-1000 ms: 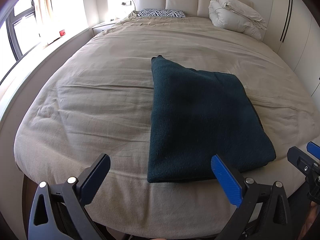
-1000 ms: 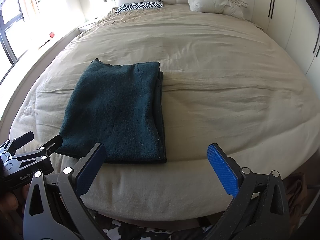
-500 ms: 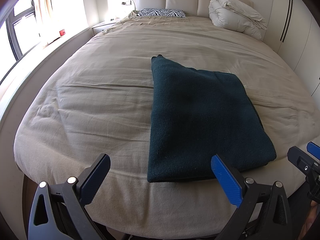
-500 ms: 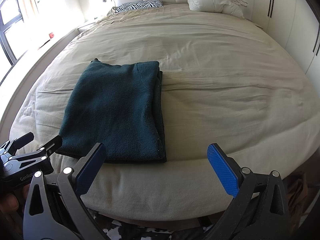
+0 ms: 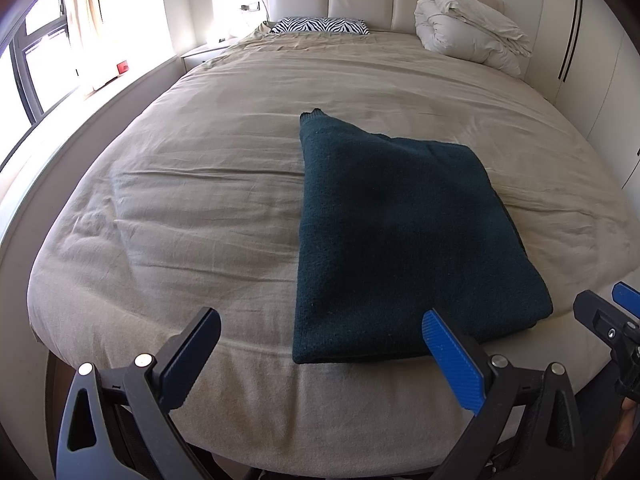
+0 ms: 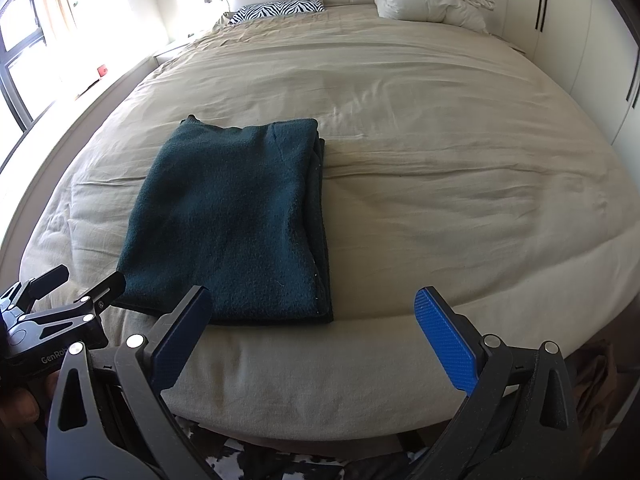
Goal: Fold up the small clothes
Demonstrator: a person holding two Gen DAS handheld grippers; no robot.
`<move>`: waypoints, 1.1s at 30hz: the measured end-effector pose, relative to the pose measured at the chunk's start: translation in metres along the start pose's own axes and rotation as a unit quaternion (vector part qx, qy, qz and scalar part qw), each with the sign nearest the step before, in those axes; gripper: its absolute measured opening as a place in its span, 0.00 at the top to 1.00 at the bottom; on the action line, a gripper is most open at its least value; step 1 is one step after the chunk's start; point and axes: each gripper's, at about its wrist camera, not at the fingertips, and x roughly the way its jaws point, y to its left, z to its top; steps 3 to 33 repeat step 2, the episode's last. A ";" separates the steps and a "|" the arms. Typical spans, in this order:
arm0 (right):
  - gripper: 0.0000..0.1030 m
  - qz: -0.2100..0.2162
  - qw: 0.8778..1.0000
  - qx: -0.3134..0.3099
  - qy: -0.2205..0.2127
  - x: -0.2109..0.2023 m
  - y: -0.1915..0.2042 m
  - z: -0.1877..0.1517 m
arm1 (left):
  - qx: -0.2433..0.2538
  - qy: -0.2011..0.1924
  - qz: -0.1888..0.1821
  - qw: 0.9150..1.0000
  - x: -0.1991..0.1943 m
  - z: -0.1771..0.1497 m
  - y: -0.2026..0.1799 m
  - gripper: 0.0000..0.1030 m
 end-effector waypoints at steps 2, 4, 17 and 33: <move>0.00 0.000 1.000 0.002 0.001 0.000 0.000 0.000 | -0.001 0.001 -0.001 1.000 0.000 0.001 0.000 0.00; 0.00 0.000 1.000 0.002 0.001 0.000 0.000 0.000 | -0.001 0.001 -0.001 1.000 0.000 0.001 0.000 0.00; 0.00 0.000 1.000 0.002 0.001 0.000 0.000 0.000 | -0.001 0.001 -0.001 1.000 0.000 0.001 0.000 0.00; 0.00 0.000 1.000 0.002 0.001 0.000 0.000 0.000 | -0.001 0.001 -0.001 1.000 0.000 0.001 0.000 0.00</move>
